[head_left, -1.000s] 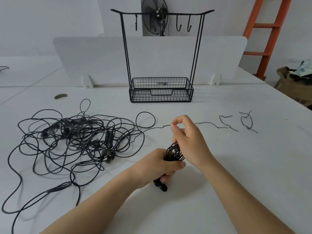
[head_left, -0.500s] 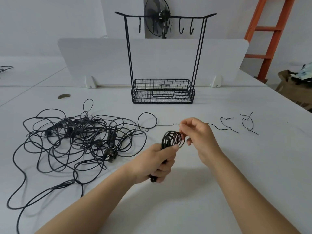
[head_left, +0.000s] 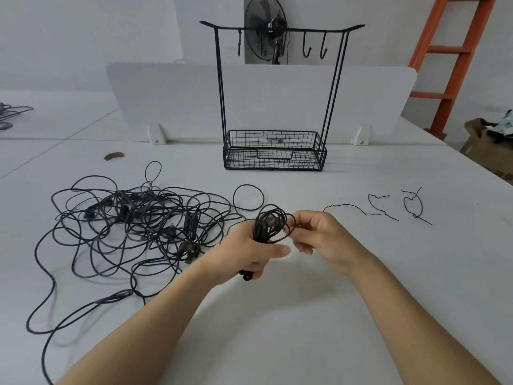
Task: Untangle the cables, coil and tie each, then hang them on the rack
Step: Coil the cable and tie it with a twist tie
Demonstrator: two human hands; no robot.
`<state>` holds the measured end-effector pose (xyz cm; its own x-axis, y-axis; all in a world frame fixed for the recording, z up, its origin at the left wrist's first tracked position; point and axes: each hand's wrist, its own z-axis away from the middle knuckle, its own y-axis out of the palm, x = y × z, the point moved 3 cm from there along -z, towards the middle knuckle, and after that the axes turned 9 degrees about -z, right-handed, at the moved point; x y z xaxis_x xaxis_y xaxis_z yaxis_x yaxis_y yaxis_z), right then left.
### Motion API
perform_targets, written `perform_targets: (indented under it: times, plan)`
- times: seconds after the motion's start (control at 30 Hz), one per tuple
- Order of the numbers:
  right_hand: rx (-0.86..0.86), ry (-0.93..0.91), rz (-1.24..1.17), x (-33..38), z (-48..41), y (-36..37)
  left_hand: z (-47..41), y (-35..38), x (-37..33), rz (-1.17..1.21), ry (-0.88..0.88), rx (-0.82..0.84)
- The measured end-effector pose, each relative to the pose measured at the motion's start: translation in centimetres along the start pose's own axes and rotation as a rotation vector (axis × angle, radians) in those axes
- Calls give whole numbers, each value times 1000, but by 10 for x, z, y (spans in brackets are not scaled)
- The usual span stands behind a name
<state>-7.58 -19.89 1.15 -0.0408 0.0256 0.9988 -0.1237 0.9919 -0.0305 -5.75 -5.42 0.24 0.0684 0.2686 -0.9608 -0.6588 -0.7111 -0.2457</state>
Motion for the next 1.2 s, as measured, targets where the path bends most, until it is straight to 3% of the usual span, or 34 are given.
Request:
perform_targets:
  times: [0.23, 0.7, 0.87, 1.0, 1.2]
  plan:
    - [54, 52, 177, -3, 0, 4, -1, -5, 4, 217, -40, 10]
    - [24, 118, 272, -2, 0, 4, -3, -11, 3, 188, -131, -173]
    - [13, 92, 274, 0, 0, 9, -5, -4, 4, 415, -57, -258]
    - [-16, 86, 287, -1, -1, 11, -7, -2, 6, 550, -57, -223]
    - [-127, 71, 277, -2, -2, 9, -7, -4, 7, 512, -55, -144]
